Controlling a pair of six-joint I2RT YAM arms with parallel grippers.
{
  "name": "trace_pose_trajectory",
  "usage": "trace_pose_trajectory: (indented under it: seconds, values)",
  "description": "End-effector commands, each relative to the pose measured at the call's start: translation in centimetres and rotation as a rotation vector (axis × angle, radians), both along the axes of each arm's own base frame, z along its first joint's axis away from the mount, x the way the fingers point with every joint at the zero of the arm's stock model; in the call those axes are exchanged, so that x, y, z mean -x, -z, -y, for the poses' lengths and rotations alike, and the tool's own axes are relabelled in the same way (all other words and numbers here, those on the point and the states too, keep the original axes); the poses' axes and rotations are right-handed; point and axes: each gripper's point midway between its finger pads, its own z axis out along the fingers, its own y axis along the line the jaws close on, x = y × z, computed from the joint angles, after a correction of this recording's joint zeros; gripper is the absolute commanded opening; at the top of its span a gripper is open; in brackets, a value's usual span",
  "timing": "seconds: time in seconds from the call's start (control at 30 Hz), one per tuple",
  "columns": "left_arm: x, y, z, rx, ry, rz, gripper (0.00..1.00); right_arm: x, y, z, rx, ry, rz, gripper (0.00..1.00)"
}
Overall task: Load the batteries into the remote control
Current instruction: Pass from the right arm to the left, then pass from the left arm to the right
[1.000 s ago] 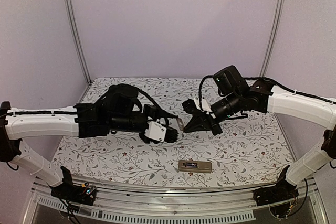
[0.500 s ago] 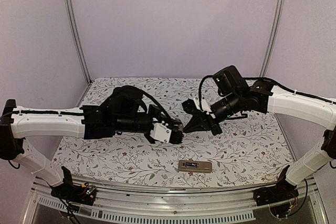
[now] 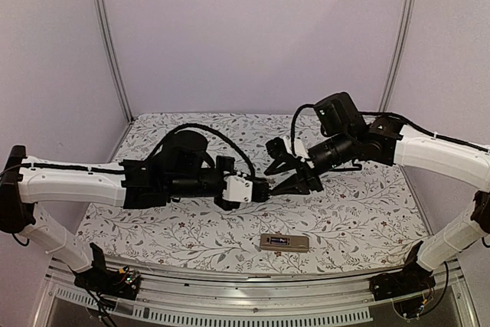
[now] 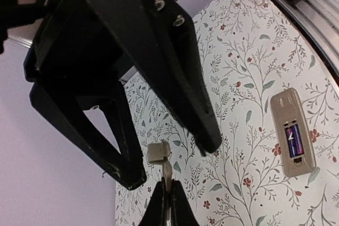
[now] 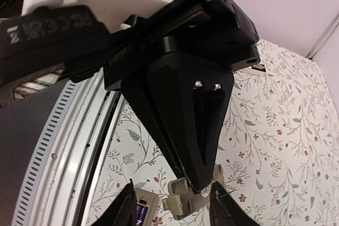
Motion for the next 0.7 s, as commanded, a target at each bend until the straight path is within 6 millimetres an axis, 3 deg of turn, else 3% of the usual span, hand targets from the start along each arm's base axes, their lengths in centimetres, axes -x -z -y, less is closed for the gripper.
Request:
trace_pose_trajectory:
  seconds: [0.0,0.07,0.13,0.23,0.3,0.4,0.5,0.67]
  values:
    - [-1.0,-3.2,0.1,0.254,-0.154,-0.163,0.00,-1.2,-4.2,0.1,-0.128,0.114,0.084,0.52]
    - [-1.3,-4.9,-0.6,0.405,-0.186,-0.236,0.00,-1.5,-5.7,0.4,-0.209,0.175,0.093,0.58]
    - [-1.6,-6.8,-2.0,0.581,-0.206,-0.341,0.00,-2.0,-8.7,0.9,-0.334,0.249,0.112,0.64]
    - [-1.3,-8.6,-3.6,0.776,-0.158,-0.473,0.00,-3.5,-12.2,1.7,-0.516,0.407,0.044,0.66]
    - [-2.0,-9.7,-4.7,0.893,-0.179,-0.504,0.00,-5.2,-13.3,2.3,-0.580,0.554,-0.064,0.65]
    - [-4.3,-10.3,-6.3,1.048,-0.289,-0.542,0.00,-7.0,-13.1,2.4,-0.664,0.742,-0.208,0.62]
    - [-6.7,-9.9,-7.3,1.133,-0.410,-0.561,0.00,-7.4,-13.3,2.4,-0.751,0.853,-0.225,0.63]
    - [-7.1,-9.9,-7.2,1.161,-0.395,-0.645,0.00,-8.1,-11.6,-0.2,-0.677,0.866,-0.215,0.63]
